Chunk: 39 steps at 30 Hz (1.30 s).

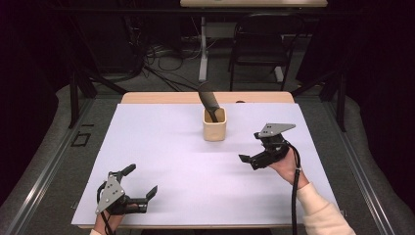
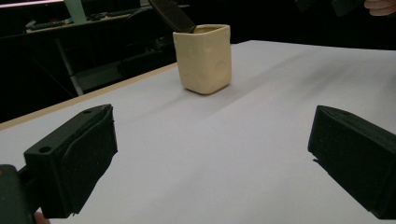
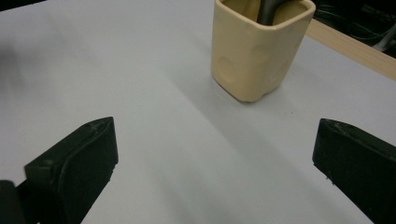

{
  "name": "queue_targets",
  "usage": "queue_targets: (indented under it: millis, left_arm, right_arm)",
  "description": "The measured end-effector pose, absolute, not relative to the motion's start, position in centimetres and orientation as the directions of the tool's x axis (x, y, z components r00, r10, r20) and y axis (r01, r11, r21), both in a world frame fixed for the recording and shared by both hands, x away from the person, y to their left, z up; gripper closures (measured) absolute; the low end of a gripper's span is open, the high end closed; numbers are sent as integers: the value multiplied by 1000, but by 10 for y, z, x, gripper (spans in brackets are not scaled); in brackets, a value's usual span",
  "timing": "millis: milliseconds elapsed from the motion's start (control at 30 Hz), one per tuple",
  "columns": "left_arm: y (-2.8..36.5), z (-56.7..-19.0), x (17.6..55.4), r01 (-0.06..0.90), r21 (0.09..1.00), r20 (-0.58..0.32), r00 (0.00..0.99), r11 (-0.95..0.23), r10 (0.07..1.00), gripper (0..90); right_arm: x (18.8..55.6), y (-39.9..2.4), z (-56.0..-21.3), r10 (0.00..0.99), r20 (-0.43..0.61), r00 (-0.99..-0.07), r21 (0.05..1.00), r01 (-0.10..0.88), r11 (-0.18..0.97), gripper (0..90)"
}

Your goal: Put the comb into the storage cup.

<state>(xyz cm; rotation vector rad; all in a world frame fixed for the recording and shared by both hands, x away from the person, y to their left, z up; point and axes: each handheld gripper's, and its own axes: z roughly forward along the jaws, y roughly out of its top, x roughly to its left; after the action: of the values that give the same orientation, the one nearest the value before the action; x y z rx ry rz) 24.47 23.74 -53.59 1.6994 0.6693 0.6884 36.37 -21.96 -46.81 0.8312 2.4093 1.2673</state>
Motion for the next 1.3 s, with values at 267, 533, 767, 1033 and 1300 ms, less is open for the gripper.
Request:
queue_targets:
  millis: [267, 533, 767, 1033, 1300]
  left_arm:
    - [237, -536, 245, 81, 974, 106, 668, -214, 736, 12]
    - [237, -536, 245, 81, 974, 104, 667, -212, 738, 12]
    - [237, -536, 245, 81, 973, 106, 668, -214, 736, 12]
    - [237, -536, 245, 80, 973, 109, 667, -216, 737, 12]
    - [237, -536, 245, 81, 974, 106, 667, -213, 738, 11]
  right_arm:
    - [349, -229, -477, 623, 12, -782, 813, 371, 450, 0]
    - [336, -237, -485, 628, 10, -778, 811, 374, 451, 0]
    - [327, -242, -493, 637, 16, -771, 807, 386, 447, 0]
    - [318, -247, -499, 642, 18, -766, 809, 389, 441, 0]
    - [307, -254, -506, 653, 13, -757, 810, 391, 437, 0]
